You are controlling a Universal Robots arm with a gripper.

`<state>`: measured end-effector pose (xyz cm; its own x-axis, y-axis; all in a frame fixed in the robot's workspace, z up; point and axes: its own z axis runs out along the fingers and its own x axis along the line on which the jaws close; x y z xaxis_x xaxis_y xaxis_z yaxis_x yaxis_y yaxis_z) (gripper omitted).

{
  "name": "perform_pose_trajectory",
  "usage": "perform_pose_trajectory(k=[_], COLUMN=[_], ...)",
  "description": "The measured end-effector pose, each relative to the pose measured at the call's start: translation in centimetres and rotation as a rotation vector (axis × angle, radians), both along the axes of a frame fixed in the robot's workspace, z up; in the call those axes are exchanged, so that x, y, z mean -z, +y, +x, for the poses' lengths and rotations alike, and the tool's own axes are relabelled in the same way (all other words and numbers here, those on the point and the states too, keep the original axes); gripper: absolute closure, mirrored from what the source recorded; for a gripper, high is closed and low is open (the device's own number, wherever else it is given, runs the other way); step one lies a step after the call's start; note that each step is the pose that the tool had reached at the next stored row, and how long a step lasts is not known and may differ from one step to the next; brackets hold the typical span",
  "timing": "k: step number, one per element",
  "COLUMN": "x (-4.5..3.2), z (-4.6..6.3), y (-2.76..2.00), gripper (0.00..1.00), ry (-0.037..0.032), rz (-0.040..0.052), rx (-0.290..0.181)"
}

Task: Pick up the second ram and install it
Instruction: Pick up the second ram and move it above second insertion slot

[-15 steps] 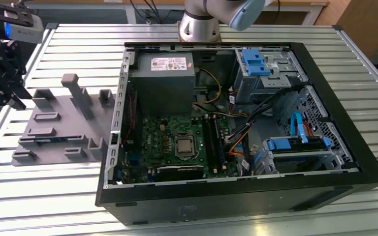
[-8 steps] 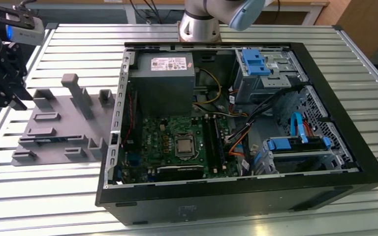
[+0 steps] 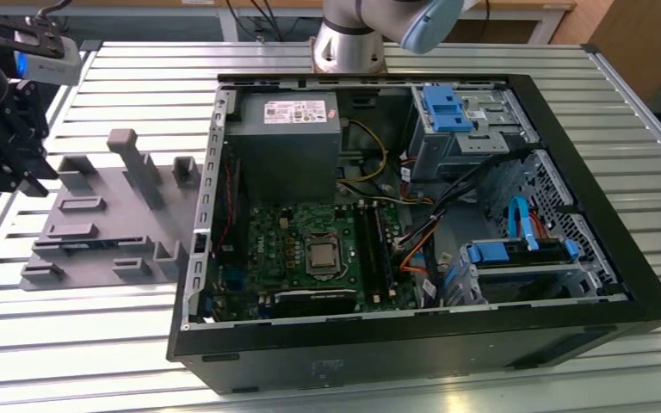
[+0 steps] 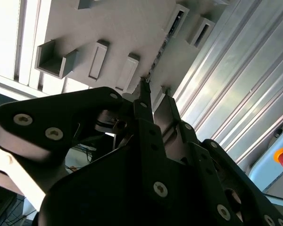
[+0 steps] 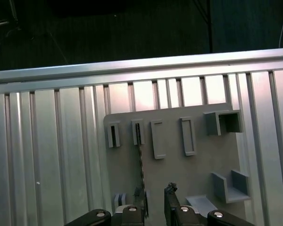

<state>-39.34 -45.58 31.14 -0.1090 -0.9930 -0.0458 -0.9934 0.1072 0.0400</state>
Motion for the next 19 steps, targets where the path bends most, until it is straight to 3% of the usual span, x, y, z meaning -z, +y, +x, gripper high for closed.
perform_pose_trajectory(k=[19], x=[1.95], z=[0.0], y=[-0.01], gripper=[0.69], ry=[-0.0039], rz=[-0.0034], rx=[-0.015])
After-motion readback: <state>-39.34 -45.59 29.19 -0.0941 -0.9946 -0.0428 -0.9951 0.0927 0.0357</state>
